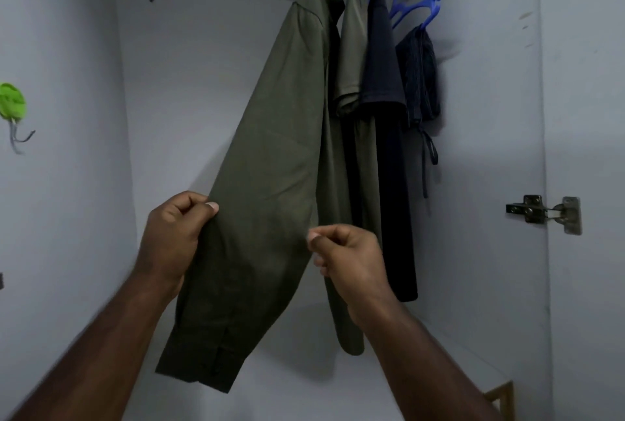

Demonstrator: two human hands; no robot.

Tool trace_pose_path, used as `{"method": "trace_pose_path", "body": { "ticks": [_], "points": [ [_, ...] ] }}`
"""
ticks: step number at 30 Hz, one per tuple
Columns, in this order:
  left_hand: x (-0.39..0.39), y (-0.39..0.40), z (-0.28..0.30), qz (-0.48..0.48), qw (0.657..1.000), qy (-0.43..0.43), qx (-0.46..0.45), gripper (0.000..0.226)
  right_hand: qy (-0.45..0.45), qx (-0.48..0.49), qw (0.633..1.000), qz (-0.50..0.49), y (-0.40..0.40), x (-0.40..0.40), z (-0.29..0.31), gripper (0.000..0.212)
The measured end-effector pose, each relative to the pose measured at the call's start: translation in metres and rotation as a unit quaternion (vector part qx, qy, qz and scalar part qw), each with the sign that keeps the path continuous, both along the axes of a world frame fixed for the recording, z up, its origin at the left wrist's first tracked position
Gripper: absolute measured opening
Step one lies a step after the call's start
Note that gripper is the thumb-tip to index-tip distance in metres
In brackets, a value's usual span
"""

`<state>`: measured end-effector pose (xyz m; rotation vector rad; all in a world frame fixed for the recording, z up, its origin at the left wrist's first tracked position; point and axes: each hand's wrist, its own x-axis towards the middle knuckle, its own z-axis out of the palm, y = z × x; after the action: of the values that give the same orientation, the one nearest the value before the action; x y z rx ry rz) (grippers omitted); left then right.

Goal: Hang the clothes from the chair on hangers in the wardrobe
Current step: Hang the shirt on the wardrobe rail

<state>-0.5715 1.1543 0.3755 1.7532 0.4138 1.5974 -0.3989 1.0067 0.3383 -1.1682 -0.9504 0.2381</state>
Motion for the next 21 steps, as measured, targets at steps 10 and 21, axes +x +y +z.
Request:
{"method": "trace_pose_path", "body": {
  "ticks": [10, 21],
  "points": [
    [0.062, -0.067, -0.016, -0.212, 0.957, 0.182, 0.077, 0.031, -0.096, 0.056, 0.993, -0.044, -0.017, 0.012, 0.015, 0.018],
    [0.151, -0.062, -0.03, -0.191, 0.967, 0.152, -0.077, 0.019, -0.055, 0.051, 0.976, -0.206, -0.079, 0.07, 0.002, 0.01]
  ]
}}
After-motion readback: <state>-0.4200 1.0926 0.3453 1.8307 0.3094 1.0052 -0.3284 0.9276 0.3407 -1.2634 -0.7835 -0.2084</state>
